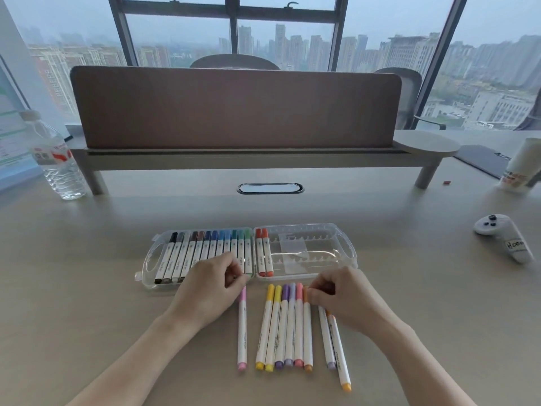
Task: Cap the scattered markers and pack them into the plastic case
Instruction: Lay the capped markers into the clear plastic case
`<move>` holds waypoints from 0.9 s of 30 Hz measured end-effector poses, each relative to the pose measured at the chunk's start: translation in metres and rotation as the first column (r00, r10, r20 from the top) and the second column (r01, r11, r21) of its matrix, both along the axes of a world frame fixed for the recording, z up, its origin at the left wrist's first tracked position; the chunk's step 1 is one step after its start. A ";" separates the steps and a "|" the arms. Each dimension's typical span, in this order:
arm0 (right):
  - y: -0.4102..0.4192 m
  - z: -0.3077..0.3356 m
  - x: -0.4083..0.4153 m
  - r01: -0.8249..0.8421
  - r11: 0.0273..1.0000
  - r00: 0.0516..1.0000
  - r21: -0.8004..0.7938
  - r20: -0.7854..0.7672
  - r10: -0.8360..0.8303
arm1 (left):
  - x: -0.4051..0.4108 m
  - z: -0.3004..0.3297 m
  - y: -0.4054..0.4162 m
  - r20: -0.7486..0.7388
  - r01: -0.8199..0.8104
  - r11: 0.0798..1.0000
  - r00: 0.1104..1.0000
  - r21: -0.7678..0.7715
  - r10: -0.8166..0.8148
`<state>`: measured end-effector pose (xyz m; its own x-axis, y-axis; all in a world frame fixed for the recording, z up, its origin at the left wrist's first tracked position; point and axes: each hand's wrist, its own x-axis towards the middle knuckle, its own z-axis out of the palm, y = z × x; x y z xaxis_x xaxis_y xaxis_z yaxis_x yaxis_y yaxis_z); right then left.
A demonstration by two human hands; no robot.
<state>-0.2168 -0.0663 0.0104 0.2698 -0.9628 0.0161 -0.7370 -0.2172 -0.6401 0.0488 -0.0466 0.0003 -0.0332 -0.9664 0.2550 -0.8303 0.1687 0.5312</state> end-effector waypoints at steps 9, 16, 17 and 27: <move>0.012 -0.012 -0.002 -0.002 0.995 1.000 -0.102 0.022 0.005 | 0.010 -0.001 0.013 -0.018 -0.037 0.996 0.999 0.084 0.039; 0.012 -0.018 -0.005 -0.026 0.988 0.998 -0.150 0.047 0.033 | 0.008 -0.003 0.016 -0.013 -0.018 0.988 1.000 0.156 0.020; 0.013 -0.019 -0.004 -0.035 0.988 0.998 -0.151 0.047 0.042 | 0.007 -0.004 0.016 -0.006 -0.016 0.987 1.000 0.161 0.017; 0.015 -0.019 -0.001 -0.106 0.981 0.992 -0.163 0.044 0.114 | 0.001 -0.007 0.015 0.048 -0.051 0.983 0.998 0.174 0.043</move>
<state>-0.2182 -0.0515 -0.0082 0.3686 -0.9111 0.1844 -0.6688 -0.3977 -0.6281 0.0497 -0.0318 -0.0066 0.0060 -0.9967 0.0806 -0.8583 0.0363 0.5119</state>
